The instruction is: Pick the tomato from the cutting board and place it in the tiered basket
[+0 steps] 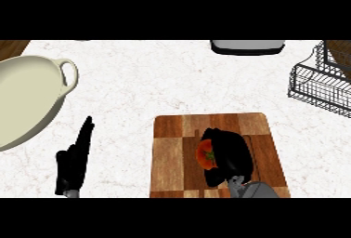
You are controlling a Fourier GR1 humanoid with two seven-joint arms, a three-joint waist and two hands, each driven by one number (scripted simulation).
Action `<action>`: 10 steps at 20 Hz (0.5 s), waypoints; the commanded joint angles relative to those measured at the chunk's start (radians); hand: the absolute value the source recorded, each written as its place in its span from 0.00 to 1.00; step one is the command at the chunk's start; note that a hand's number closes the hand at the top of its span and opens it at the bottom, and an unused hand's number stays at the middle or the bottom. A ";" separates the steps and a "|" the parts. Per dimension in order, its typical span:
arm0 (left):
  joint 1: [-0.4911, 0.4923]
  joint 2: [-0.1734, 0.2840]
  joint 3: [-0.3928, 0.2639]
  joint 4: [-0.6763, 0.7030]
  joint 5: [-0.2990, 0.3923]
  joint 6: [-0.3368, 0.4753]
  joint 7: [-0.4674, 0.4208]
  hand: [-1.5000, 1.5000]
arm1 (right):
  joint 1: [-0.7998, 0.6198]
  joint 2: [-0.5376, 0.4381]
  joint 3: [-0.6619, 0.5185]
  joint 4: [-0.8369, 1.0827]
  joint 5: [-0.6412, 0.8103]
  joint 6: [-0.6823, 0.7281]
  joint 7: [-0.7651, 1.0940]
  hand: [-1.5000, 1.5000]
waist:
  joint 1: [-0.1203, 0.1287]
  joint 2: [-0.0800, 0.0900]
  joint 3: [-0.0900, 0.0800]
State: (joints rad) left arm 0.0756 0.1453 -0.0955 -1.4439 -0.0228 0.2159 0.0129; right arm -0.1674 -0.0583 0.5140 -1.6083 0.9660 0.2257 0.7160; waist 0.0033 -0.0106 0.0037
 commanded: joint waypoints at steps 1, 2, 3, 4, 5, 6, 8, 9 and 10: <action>0.064 -0.028 -0.020 0.024 0.009 -0.019 -0.021 0.50 | -0.064 0.018 0.039 0.070 0.071 -0.019 -0.028 1.00 | 0.005 0.011 -0.004; -0.010 -0.056 -0.023 0.073 -0.030 0.032 0.008 0.50 | -0.026 0.006 0.059 0.035 0.101 -0.053 -0.034 1.00 | -0.003 0.011 -0.004; -0.014 -0.052 -0.049 -0.002 -0.051 0.044 0.082 0.50 | -0.103 0.000 -0.009 0.178 0.090 -0.106 -0.114 1.00 | 0.004 0.012 -0.003; -0.017 -0.026 -0.007 0.071 -0.028 0.004 0.013 0.50 | -0.046 -0.006 0.023 0.068 0.123 -0.101 -0.072 1.00 | -0.003 0.011 -0.004; 0.023 -0.022 0.007 0.040 -0.005 -0.007 0.005 0.50 | -0.075 0.041 0.020 0.099 0.135 -0.109 -0.046 1.00 | 0.001 0.011 -0.004; 0.050 0.023 0.019 -0.011 0.020 -0.046 0.031 0.50 | 0.007 -0.162 -0.103 -0.034 0.033 -0.057 -0.148 1.00 | -0.007 0.008 -0.003; 0.067 -0.017 0.016 0.007 0.012 0.000 0.007 0.50 | 0.110 -0.351 -0.236 -0.039 -0.070 -0.045 -0.279 1.00 | -0.042 0.010 -0.002; 0.053 -0.003 0.032 0.007 0.006 0.009 0.012 0.50 | 0.116 -0.408 -0.310 -0.039 -0.103 -0.037 -0.303 1.00 | -0.067 0.010 -0.001; 0.075 -0.007 0.024 -0.010 0.005 0.010 0.014 0.50 | 0.136 -0.456 -0.359 -0.010 -0.128 -0.015 -0.321 1.00 | -0.083 0.009 0.001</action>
State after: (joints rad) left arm 0.1108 0.1390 -0.0795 -1.4676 -0.0274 0.2245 0.0136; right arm -0.1044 -0.3115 0.3320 -1.6266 0.9284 0.1835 0.5085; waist -0.0347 -0.0096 0.0066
